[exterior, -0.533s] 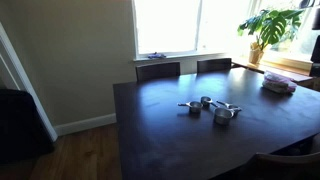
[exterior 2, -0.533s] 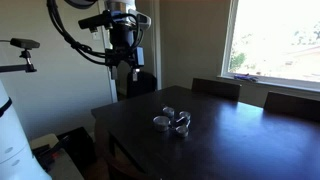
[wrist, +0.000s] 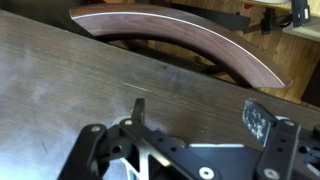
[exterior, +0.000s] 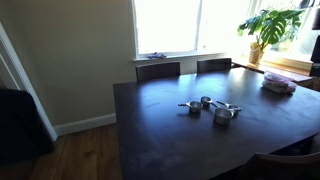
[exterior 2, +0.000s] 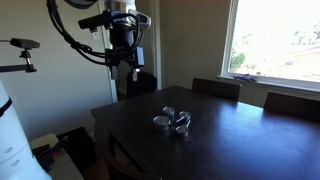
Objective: Stack the measuring cups together from smallest to biggest
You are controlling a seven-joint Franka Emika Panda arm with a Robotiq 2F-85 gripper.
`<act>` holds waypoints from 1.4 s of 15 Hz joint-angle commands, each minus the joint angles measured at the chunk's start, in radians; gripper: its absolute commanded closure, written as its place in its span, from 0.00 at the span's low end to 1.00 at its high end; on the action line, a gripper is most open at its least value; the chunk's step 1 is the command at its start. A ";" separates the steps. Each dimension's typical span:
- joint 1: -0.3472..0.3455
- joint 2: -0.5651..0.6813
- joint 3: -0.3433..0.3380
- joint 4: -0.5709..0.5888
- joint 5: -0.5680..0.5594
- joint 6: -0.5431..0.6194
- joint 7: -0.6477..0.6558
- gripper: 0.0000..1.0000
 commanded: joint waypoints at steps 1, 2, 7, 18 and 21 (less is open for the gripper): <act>0.002 0.000 -0.001 0.001 0.000 -0.002 0.001 0.00; 0.000 0.025 -0.008 0.018 -0.002 0.000 -0.007 0.00; -0.008 0.101 -0.047 0.094 -0.008 0.047 -0.054 0.00; -0.017 0.354 -0.070 0.186 -0.019 0.418 -0.163 0.00; -0.019 0.402 -0.070 0.208 -0.019 0.433 -0.165 0.00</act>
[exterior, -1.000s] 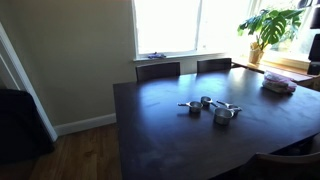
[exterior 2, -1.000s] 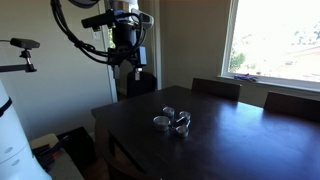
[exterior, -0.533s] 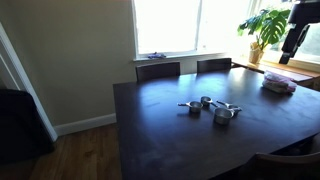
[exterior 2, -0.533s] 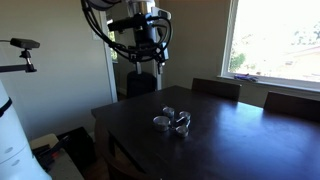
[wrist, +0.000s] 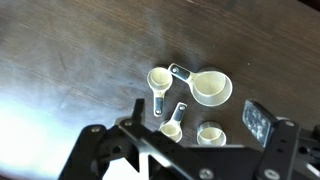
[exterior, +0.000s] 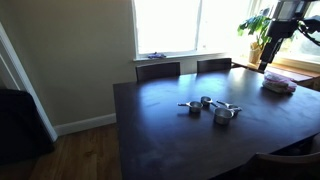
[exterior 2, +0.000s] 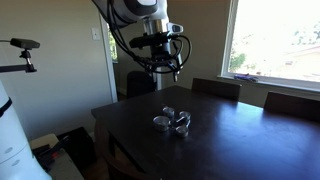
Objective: Stack the measuring cups together from smallest to biggest
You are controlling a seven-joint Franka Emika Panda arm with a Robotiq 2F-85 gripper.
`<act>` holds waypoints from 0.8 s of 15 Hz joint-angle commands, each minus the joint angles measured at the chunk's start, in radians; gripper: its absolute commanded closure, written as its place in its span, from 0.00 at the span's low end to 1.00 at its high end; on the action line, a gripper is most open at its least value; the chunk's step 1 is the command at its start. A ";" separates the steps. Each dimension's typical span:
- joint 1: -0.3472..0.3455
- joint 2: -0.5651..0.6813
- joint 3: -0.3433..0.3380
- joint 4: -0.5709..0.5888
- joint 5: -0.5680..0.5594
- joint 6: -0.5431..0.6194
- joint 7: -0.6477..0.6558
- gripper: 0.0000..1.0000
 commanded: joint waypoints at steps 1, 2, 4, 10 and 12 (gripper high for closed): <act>-0.011 0.001 0.012 0.004 0.004 -0.002 -0.003 0.00; -0.011 0.001 0.012 0.005 0.004 -0.002 -0.003 0.00; -0.011 0.008 0.011 0.003 0.004 0.005 -0.008 0.00; -0.020 0.154 0.008 0.036 0.001 0.125 -0.007 0.00; -0.029 0.211 0.008 0.054 -0.002 0.171 -0.009 0.00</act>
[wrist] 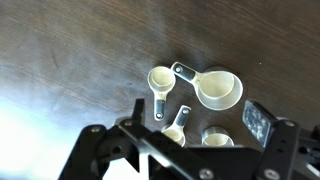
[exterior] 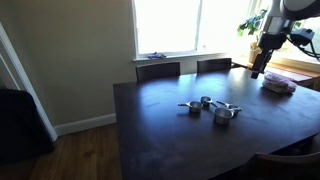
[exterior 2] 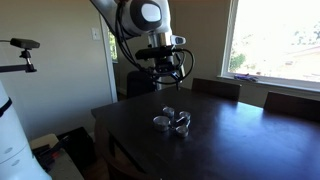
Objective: Stack the measuring cups together from smallest to biggest
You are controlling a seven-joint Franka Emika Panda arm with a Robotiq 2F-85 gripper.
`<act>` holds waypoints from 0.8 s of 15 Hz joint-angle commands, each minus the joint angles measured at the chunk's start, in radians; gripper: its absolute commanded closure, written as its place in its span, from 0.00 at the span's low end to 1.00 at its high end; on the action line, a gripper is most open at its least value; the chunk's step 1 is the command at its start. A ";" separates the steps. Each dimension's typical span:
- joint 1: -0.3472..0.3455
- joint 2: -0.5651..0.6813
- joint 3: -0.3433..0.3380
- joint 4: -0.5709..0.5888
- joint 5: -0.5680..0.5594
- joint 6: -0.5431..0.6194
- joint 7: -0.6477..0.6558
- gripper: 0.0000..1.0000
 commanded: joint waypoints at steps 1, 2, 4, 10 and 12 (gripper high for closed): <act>-0.028 0.111 0.004 0.050 0.001 0.076 -0.012 0.00; -0.035 0.147 0.004 0.068 -0.002 0.095 -0.012 0.00; -0.048 0.208 0.006 0.103 0.011 0.116 -0.032 0.00; -0.060 0.243 0.022 0.119 -0.004 0.100 0.003 0.00; -0.059 0.241 0.024 0.119 -0.004 0.101 0.003 0.00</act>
